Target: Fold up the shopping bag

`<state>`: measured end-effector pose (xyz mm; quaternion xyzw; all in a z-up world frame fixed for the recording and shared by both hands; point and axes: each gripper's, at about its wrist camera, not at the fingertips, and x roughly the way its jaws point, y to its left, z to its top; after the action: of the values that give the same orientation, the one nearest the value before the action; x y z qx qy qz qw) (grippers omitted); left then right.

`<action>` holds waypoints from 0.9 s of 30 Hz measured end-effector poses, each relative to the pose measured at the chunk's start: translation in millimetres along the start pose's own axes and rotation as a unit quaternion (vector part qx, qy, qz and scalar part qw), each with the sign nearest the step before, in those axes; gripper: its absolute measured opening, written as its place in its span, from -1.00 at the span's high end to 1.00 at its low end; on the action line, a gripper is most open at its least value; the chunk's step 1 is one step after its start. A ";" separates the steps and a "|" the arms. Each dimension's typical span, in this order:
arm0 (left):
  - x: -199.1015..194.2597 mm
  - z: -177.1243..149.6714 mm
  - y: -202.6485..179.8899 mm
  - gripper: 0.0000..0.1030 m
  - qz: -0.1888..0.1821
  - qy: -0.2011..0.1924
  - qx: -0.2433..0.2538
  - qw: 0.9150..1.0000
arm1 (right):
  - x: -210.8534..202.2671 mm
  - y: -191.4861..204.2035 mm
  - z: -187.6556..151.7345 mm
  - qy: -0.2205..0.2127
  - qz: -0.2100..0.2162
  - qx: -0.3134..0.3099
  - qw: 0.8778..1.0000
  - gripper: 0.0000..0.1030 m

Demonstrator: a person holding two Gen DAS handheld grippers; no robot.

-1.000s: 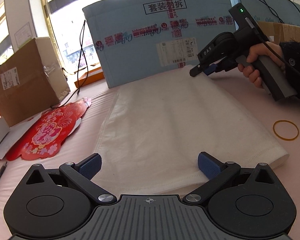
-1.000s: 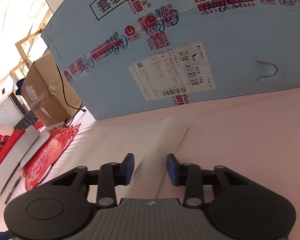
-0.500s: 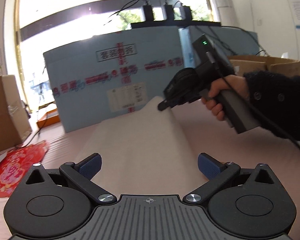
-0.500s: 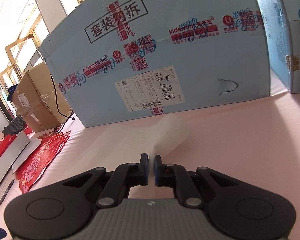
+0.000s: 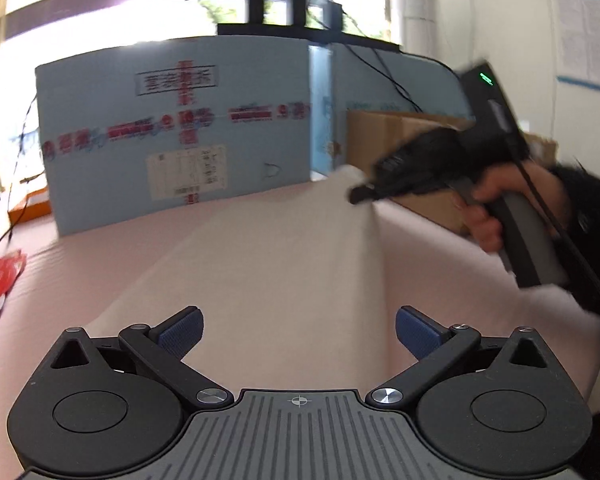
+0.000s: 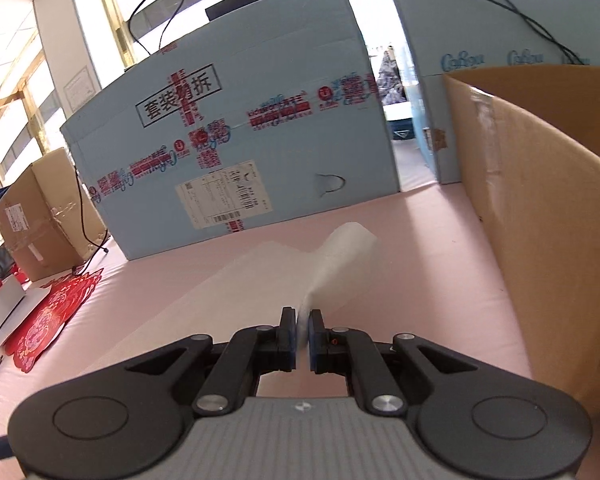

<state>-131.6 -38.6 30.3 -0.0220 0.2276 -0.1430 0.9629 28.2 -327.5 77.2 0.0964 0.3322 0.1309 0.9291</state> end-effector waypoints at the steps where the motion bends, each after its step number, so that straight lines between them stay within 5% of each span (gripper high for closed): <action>1: -2.0 0.7 9.6 -1.00 0.023 -0.002 -0.024 0.999 | -3.8 -3.7 -2.7 -0.002 -0.006 0.004 1.000 0.87; 4: -2.4 -0.1 39.6 -0.98 0.132 0.013 -0.089 0.987 | -14.4 -16.7 -17.4 0.004 -0.018 0.026 0.999 0.87; 5: 0.9 0.7 45.4 -0.97 0.140 0.021 -0.096 0.985 | -16.2 -19.5 -21.2 0.008 -0.018 0.033 0.999 0.87; 10: 27.7 0.6 70.5 -0.55 0.111 0.058 -0.123 0.984 | -21.8 -25.7 -32.9 0.015 -0.016 0.048 0.999 0.87; 11: 31.5 3.2 70.0 -0.28 0.112 0.060 -0.113 0.985 | -22.9 -26.4 -34.5 0.016 -0.015 0.050 0.999 0.87; 12: 33.3 4.6 68.5 0.20 0.108 0.061 -0.103 0.987 | -23.7 -26.7 -35.6 0.017 -0.014 0.050 0.999 0.87; 18: 43.3 10.9 76.2 0.70 0.104 0.071 -0.073 0.989 | -31.7 -28.4 -37.8 0.018 -0.009 0.049 0.999 0.87; 27: 91.4 42.6 99.4 0.80 0.095 0.099 0.010 0.991 | -42.8 -21.2 -47.5 0.062 0.036 0.025 0.997 0.85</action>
<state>-8.0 29.6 18.3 0.0233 0.3214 -0.0546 0.9451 -30.4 -356.4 60.8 0.1237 0.3888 0.1617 0.8986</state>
